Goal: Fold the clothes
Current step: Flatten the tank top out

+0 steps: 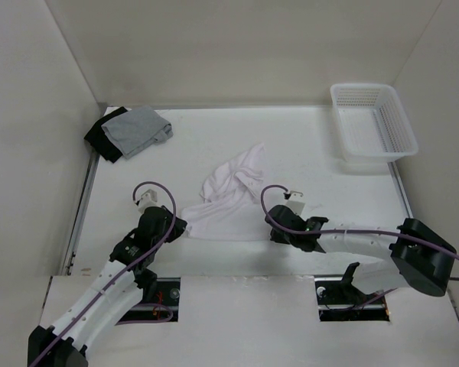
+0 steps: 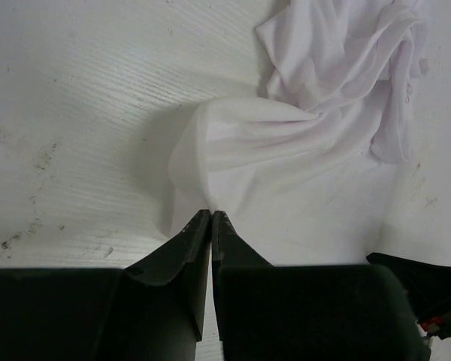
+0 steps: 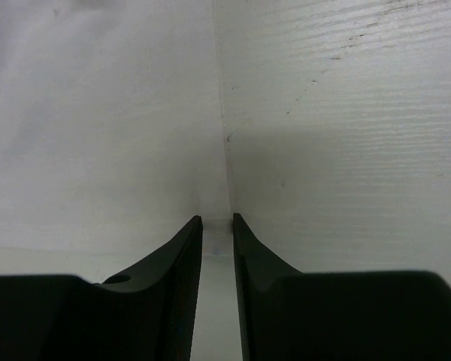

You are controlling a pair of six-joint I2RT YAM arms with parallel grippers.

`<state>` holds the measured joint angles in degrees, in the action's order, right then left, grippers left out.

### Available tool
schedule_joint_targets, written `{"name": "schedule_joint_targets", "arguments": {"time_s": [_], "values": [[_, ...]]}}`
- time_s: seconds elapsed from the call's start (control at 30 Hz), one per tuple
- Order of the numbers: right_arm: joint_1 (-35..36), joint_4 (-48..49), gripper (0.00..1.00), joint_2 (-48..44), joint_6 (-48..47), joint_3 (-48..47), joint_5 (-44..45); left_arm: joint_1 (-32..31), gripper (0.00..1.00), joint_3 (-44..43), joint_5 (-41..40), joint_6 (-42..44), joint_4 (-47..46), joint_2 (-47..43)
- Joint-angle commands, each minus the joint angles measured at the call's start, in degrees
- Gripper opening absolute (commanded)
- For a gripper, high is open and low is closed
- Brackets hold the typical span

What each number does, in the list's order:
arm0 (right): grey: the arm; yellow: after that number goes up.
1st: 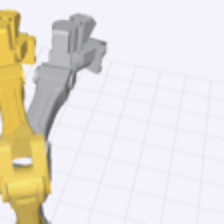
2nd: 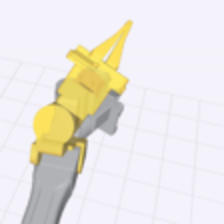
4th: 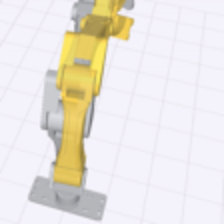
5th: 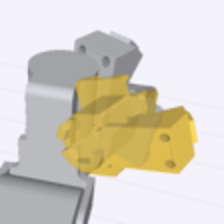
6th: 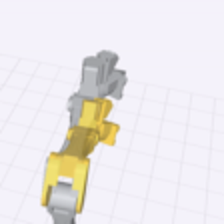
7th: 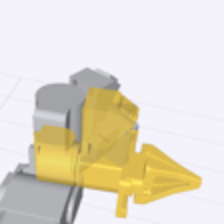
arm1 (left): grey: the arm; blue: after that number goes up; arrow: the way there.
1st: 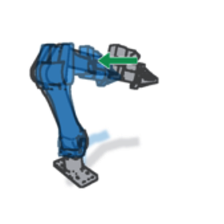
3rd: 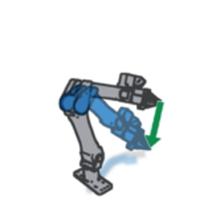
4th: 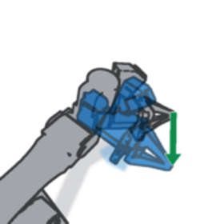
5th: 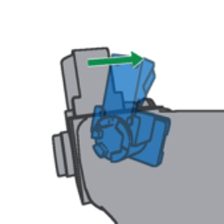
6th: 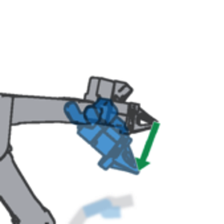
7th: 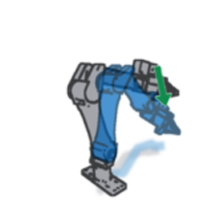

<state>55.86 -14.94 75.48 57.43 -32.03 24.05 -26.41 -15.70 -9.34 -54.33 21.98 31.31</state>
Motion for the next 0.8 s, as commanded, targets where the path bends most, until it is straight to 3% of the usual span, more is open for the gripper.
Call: {"name": "schedule_joint_targets", "arguments": {"time_s": [0.0,0.17,0.4,0.6,0.77], "values": [[0.8,-2.7,0.25,2.4,0.0,-1.0,-1.2,0.7,0.04,-0.9,0.6,1.1,-2.8,0.0],[0.8,-2.5,0.06,0.8,1.0,-0.2,0.0,0.8,0.04,-0.9,0.6,1.1,-2.8,-0.3],[2.9,-5.0,0.02,-15.9,-0.9,-3.5,9.2,0.9,0.02,-8.4,-0.3,4.9,-4.8,-1.2],[5.7,-12.6,0.01,-30.2,-13.7,-19.9,17.4,2.2,0.02,-25.1,-3.7,9.1,-4.8,-1.4],[7.6,-11.0,0.02,-30.9,-27.0,-37.3,20.6,2.4,0.02,-39.9,-6.1,9.1,-6.9,0.0]]}}
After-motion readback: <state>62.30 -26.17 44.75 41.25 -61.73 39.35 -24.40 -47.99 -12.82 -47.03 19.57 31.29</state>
